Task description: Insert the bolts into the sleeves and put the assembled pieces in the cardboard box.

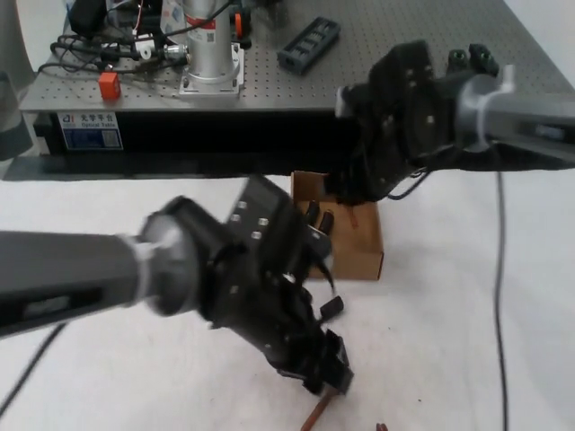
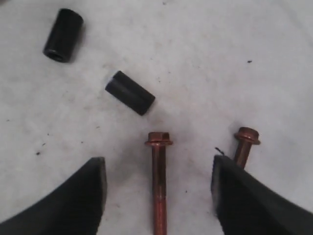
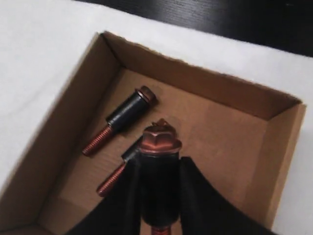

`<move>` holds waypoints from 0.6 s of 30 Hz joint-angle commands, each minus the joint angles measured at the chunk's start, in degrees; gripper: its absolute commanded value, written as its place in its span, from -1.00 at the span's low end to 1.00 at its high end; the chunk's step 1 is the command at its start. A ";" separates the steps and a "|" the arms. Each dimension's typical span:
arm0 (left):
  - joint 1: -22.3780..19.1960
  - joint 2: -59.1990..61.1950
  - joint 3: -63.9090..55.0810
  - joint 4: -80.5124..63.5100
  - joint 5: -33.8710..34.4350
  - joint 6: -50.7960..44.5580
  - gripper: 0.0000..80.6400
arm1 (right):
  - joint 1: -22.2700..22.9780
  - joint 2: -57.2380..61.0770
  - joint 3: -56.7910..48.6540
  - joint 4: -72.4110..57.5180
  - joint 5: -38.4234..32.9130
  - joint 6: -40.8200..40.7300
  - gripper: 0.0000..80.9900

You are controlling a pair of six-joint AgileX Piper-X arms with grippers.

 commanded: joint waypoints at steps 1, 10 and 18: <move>0.24 -1.30 0.87 -1.39 -0.14 -0.24 0.09 | 0.01 3.35 -4.82 5.83 0.33 -0.77 -0.92; -1.71 6.12 -5.59 4.78 -3.34 4.69 0.07 | 0.01 2.17 -5.94 7.05 0.33 -0.77 -0.15; -1.77 7.82 -6.55 7.11 -4.88 5.04 -0.54 | 0.01 -5.19 -5.82 7.55 0.04 -0.77 -0.27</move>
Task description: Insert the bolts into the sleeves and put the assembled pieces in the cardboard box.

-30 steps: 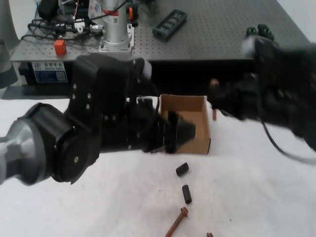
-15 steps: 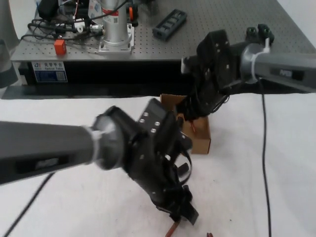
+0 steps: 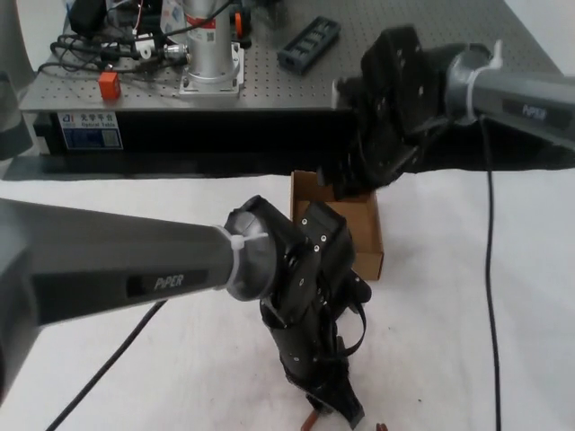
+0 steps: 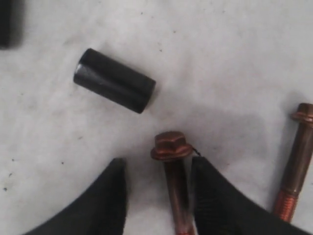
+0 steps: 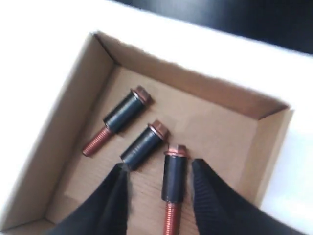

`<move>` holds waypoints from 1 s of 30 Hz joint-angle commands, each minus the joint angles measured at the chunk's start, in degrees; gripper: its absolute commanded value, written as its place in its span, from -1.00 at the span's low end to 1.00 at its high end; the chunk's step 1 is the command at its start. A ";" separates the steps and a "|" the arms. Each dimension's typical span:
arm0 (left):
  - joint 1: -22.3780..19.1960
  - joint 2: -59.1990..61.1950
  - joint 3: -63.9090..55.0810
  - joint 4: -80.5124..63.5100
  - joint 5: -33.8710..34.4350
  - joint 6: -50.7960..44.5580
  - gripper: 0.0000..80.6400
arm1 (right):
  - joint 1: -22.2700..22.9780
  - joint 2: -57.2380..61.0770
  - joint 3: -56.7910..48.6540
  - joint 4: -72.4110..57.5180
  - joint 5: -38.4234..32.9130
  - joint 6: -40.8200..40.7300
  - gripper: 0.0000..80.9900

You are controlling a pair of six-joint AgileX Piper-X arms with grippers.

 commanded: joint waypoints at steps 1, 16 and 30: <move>-0.24 0.53 -0.91 2.81 -0.81 1.17 -0.66 | 0.04 -7.90 -0.67 0.91 -0.46 -0.80 -0.27; 5.51 -15.57 4.79 -0.54 -7.23 -6.61 -0.98 | 3.60 -22.14 19.10 10.26 -3.30 0.61 -0.27; 13.73 -43.59 22.75 -10.72 -7.23 -13.09 -0.98 | 12.41 -11.71 25.46 5.86 -1.24 5.21 -0.27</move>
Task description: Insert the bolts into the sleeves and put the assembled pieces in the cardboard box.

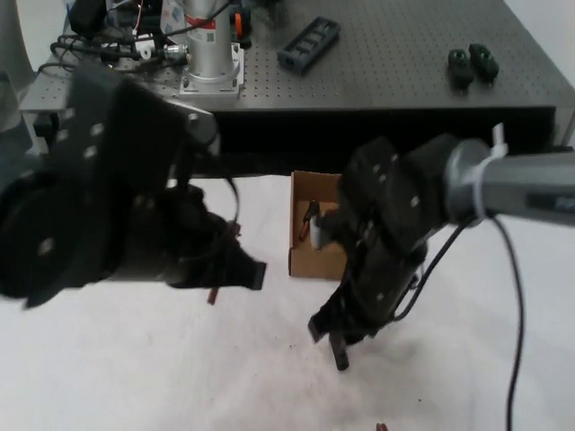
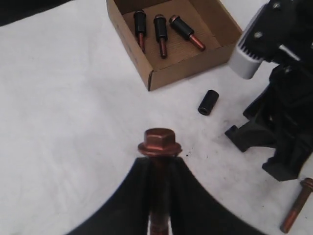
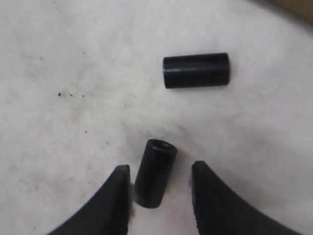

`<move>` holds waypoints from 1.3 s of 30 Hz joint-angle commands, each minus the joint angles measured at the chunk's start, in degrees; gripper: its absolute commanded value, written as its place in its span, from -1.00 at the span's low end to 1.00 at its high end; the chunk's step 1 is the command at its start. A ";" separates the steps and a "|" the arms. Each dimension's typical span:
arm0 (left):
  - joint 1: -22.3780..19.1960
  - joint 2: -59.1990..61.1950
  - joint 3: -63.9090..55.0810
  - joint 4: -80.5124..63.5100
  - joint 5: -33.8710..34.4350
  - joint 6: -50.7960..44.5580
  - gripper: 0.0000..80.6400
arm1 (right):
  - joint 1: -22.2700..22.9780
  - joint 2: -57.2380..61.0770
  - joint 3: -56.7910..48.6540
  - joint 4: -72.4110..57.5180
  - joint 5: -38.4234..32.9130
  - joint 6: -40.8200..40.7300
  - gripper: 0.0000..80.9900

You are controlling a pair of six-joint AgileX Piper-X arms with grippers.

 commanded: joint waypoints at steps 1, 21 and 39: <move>0.15 -2.09 1.53 -0.81 -0.32 -0.89 -0.98 | 0.71 2.68 -0.09 -0.28 0.05 1.77 -0.27; 0.15 -2.44 2.21 -2.58 10.71 -3.13 -0.98 | -1.01 -2.74 0.93 -0.21 -1.92 -1.08 -0.89; -4.18 0.46 12.12 -55.64 33.86 -28.56 -0.98 | -4.64 -51.22 43.34 -32.82 -43.77 10.13 -0.89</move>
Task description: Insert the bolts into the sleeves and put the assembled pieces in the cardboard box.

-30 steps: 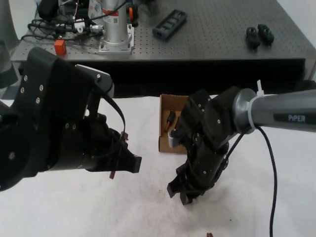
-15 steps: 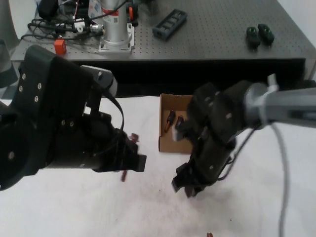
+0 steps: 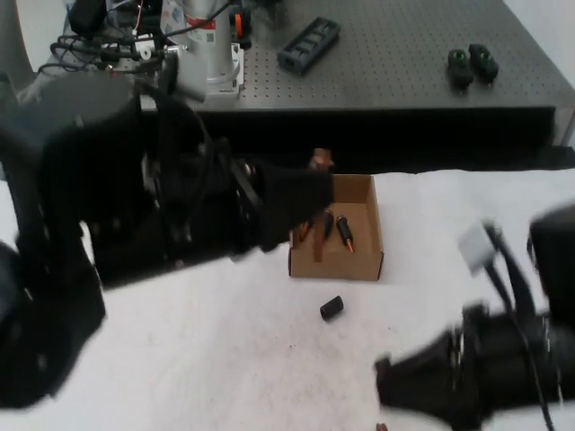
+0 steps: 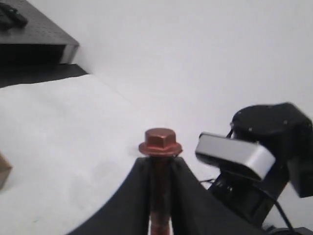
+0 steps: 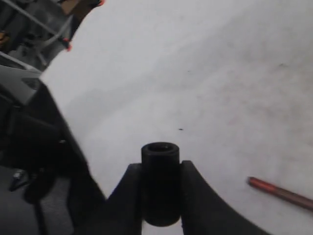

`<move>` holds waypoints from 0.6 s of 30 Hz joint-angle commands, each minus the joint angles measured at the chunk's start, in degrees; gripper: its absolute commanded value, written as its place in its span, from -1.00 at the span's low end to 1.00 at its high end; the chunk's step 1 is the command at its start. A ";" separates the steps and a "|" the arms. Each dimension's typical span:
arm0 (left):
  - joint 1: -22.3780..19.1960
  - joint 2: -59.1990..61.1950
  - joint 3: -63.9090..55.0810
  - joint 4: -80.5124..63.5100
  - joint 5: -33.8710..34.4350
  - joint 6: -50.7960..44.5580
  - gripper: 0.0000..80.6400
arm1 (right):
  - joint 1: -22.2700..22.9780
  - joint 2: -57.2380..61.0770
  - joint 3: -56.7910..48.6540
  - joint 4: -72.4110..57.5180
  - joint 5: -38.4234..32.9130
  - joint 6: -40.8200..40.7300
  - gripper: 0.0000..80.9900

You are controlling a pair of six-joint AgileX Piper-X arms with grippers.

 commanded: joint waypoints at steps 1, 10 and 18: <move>-1.93 1.65 0.70 -6.56 0.80 -4.32 -0.98 | 3.45 -1.64 5.69 -14.24 -5.49 9.01 -0.89; -4.64 3.46 0.68 -6.53 0.44 -4.61 -0.98 | 6.37 -0.98 6.95 -35.60 -1.56 18.25 -0.89; -4.64 3.46 0.68 -6.78 0.08 -4.61 -0.98 | 6.37 -0.98 6.95 -38.94 2.55 19.29 -0.89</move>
